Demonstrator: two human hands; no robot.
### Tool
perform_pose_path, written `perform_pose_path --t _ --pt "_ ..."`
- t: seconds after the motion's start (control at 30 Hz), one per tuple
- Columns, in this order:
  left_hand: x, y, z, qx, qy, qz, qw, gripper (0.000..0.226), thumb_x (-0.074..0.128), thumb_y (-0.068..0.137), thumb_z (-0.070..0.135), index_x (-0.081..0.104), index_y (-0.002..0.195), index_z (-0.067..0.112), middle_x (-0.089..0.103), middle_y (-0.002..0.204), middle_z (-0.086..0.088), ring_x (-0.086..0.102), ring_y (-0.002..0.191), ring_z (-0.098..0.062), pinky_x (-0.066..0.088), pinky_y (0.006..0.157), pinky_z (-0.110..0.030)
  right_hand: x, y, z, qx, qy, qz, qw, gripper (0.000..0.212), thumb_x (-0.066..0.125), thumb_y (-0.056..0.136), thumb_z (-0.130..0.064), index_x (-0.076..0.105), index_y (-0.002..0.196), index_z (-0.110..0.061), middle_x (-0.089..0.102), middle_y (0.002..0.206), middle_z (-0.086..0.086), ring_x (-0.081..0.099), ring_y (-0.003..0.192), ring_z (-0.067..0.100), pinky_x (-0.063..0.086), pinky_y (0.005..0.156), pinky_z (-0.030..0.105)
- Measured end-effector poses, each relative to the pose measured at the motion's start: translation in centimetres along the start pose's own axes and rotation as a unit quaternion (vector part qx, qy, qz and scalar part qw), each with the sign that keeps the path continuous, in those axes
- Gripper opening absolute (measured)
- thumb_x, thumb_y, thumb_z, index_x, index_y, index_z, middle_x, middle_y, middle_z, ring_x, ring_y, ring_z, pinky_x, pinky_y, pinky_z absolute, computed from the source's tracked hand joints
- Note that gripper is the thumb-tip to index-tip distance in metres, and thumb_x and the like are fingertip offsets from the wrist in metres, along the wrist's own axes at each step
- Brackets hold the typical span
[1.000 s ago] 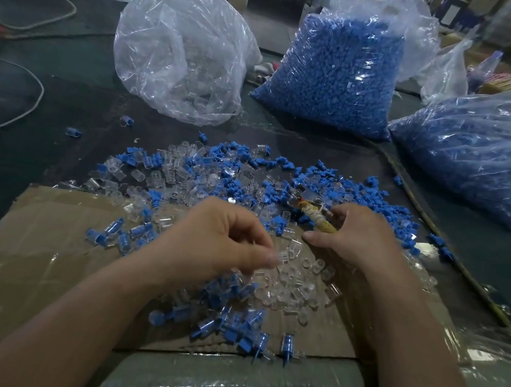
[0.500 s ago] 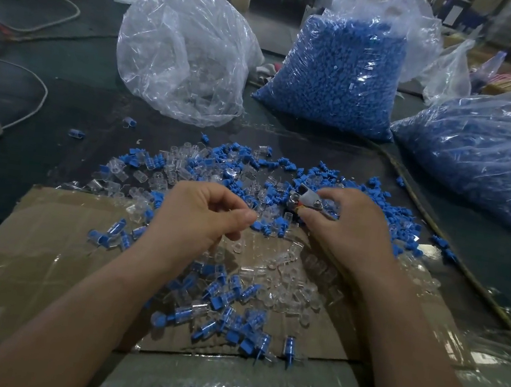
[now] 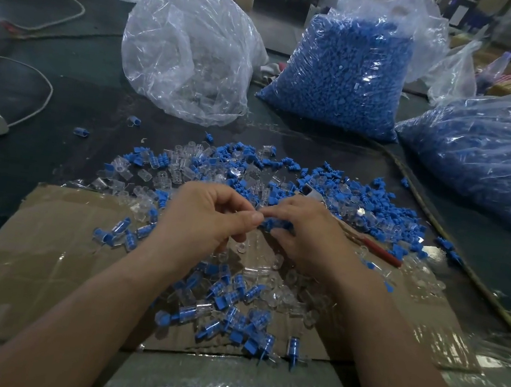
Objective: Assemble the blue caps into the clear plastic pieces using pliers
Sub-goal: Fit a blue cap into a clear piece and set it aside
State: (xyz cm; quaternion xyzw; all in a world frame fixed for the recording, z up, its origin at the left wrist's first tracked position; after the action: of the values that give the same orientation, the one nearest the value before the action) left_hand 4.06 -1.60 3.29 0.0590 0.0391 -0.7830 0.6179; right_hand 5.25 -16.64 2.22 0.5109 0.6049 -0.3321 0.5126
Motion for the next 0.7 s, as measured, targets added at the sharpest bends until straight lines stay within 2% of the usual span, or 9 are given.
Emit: perform_pose_path --t 0.2,0.33,0.43,0.53,0.6,0.7 --pt "0.0 0.0 0.0 0.005 0.003 0.002 1.000 0.010 0.070 0.072 0.015 0.065 0.064 0.016 0.061 0.047 0.004 0.047 0.037 0.001 0.039 0.038 -0.011 -0.1 0.1 -0.2 -0.005 0.008 -0.005 1.000 0.023 0.060 0.086 -0.021 0.064 0.109 -0.021 0.059 0.108 -0.002 0.045 0.095 0.008 0.034 0.088 0.024" --pt "0.0 0.1 -0.1 0.002 0.003 0.000 1.000 0.009 0.070 0.072 0.015 0.065 0.065 0.016 0.061 0.048 0.005 0.049 0.038 0.000 0.041 0.040 -0.011 -0.1 0.0 -0.2 -0.004 0.004 -0.009 1.000 0.020 0.059 0.087 -0.022 0.063 0.107 -0.021 0.056 0.110 -0.002 0.045 0.099 0.010 0.034 0.090 0.026" --pt "0.0 0.1 -0.1 -0.001 0.000 -0.001 1.000 0.008 0.070 0.070 0.017 0.065 0.065 0.015 0.062 0.049 0.004 0.049 0.039 -0.001 0.042 0.040 -0.012 -0.2 -0.2 -0.2 -0.009 0.021 0.006 1.000 0.018 0.059 0.087 -0.021 0.063 0.104 -0.019 0.052 0.110 -0.003 0.040 0.101 0.008 0.031 0.087 0.021" --pt "-0.1 0.1 -0.2 0.001 0.000 0.007 1.000 0.008 0.071 0.072 0.015 0.066 0.066 0.015 0.062 0.049 0.003 0.050 0.039 -0.001 0.041 0.040 -0.012 -1.1 -0.6 -0.3 0.008 0.091 0.065 0.994 0.015 0.064 0.083 -0.019 0.064 0.098 -0.018 0.048 0.103 -0.010 0.040 0.097 0.001 0.031 0.088 0.015" --pt "-0.1 0.1 -0.3 0.003 -0.002 0.013 1.000 0.006 0.070 0.074 0.013 0.066 0.070 0.015 0.065 0.054 0.003 0.054 0.041 -0.002 0.041 0.041 -0.011 -2.0 -1.0 -0.4 0.013 0.150 0.107 0.983 0.015 0.067 0.080 -0.018 0.065 0.096 -0.018 0.048 0.098 -0.013 0.042 0.096 0.000 0.029 0.086 0.006" --pt "-0.1 0.3 -0.5 -0.010 -0.029 0.019 0.999 0.010 0.066 0.079 0.008 0.065 0.081 0.018 0.069 0.064 0.002 0.064 0.054 -0.006 0.047 0.047 -0.013 -2.5 -1.4 -1.0 0.005 0.219 0.119 0.969 0.017 0.070 0.078 -0.017 0.062 0.087 -0.029 0.049 0.094 -0.021 0.047 0.094 -0.003 0.031 0.086 0.004"
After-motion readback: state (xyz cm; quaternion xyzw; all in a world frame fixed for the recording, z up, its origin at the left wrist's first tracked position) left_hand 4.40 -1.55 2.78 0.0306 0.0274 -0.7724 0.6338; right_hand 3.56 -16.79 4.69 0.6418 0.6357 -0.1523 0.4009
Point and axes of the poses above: each hand's wrist, its own y-axis towards the middle knuckle, its own x-axis out of the palm, z = x × y, the point moved 4 cm from there along y, towards the middle knuckle
